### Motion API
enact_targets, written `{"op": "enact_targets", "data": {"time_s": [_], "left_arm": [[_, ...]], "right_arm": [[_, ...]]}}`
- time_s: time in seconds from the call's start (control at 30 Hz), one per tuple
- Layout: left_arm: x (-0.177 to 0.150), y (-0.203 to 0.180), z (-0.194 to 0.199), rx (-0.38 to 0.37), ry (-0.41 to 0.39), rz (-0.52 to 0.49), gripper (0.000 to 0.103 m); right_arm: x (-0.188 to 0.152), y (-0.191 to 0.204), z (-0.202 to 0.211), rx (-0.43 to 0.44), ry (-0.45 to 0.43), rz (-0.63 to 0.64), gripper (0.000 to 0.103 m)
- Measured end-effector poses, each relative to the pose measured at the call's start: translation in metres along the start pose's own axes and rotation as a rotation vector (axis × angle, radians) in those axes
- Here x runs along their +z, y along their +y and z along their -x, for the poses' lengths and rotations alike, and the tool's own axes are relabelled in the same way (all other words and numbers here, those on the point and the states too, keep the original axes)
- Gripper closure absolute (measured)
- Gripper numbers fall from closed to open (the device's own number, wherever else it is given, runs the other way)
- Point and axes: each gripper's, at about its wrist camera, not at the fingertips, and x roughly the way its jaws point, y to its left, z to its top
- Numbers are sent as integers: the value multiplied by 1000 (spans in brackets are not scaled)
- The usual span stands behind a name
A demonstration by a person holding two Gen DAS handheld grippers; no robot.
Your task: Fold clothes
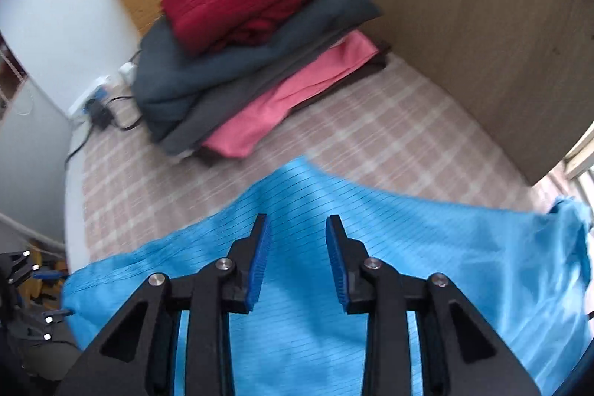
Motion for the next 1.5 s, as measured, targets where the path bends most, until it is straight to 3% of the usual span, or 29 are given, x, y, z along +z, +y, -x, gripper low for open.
{"op": "enact_targets", "data": {"time_s": [0.07,0.17,0.23,0.37,0.5,0.57,0.67,0.7,0.77,0.87,0.9,1.0,1.1,1.2,1.33,1.37,1.43,1.5], "left_arm": [[-2,-2,-5,-25,17,-9,52],[-7,-8,-12,-42,43,-29,52],[-10,-8,-11,-51,42,-20,53],[-17,-2,-4,-73,40,7,61],[-22,8,-1,-113,30,58,73],[-24,12,2,-136,20,74,79],[-30,17,10,-152,6,101,87],[-34,18,12,-158,4,114,87],[-42,22,14,-172,18,136,83],[-52,22,17,-133,31,139,76],[-54,24,20,-115,28,141,66],[-56,33,25,-70,12,155,54],[-45,39,21,-74,-11,145,49],[-30,34,7,-81,-3,66,45],[-23,23,0,-127,-5,1,46],[-22,20,1,-137,-9,-14,48],[-19,14,1,-157,-15,-44,49],[-17,11,-1,-181,-9,-68,63]], "right_arm": [[14,-24,-25,-77,65,40,73],[22,-34,-52,-45,144,98,73],[23,-25,-64,4,168,152,63],[18,1,-70,81,167,278,49],[16,10,-84,31,166,351,45],[18,6,-83,67,145,336,48],[20,-2,-82,96,142,308,78],[21,-4,-81,68,140,314,93],[24,-9,-81,16,139,299,97],[27,-10,-83,-57,137,277,96],[27,-6,-82,-84,139,301,96],[28,2,-75,-139,140,344,93],[34,1,-53,-90,100,275,93],[33,7,-29,3,78,149,91],[24,35,-13,92,143,-79,74],[22,43,-12,97,145,-114,73],[18,62,-15,83,136,-175,59],[21,78,-28,51,132,-238,54]]}}
